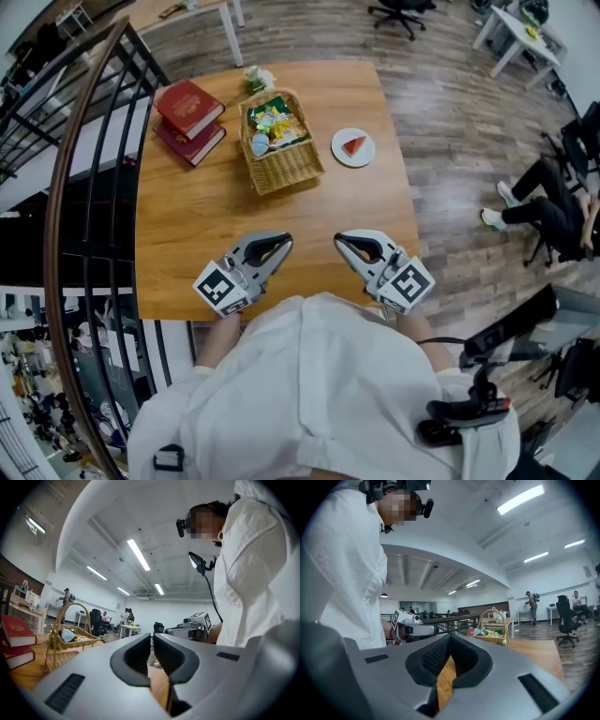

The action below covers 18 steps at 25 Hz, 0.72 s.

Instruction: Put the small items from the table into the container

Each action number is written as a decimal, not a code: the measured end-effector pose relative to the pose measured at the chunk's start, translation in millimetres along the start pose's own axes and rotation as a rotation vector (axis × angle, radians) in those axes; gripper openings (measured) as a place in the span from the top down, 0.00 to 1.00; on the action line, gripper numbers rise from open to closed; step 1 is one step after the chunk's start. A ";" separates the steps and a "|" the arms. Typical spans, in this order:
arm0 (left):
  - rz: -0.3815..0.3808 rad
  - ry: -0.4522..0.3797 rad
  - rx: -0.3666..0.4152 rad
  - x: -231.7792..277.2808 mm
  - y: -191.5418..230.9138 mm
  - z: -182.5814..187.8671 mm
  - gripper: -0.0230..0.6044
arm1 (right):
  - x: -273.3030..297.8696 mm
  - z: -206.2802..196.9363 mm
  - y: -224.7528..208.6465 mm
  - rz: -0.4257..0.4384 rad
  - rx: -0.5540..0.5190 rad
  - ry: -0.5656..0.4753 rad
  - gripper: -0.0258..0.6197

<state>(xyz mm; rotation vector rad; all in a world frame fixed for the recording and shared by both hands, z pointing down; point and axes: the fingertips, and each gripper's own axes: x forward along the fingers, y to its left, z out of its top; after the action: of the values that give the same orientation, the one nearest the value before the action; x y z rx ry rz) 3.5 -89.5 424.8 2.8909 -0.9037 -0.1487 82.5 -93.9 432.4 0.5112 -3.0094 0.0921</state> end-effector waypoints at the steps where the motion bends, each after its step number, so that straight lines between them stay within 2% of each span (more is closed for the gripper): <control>1: -0.002 0.000 0.000 0.9 0.0 -0.1 0.95 | -0.2 0.1 -0.6 0.000 -0.002 0.002 0.94; 18: -0.004 -0.008 -0.001 6.7 11.0 -1.2 0.95 | 3.3 -0.9 -11.0 -0.007 -0.011 0.017 0.94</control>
<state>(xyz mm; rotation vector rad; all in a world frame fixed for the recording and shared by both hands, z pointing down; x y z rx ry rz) 2.9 -102.3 427.1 2.8930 -0.8991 -0.1609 83.0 -105.3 434.1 0.5168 -2.9898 0.0787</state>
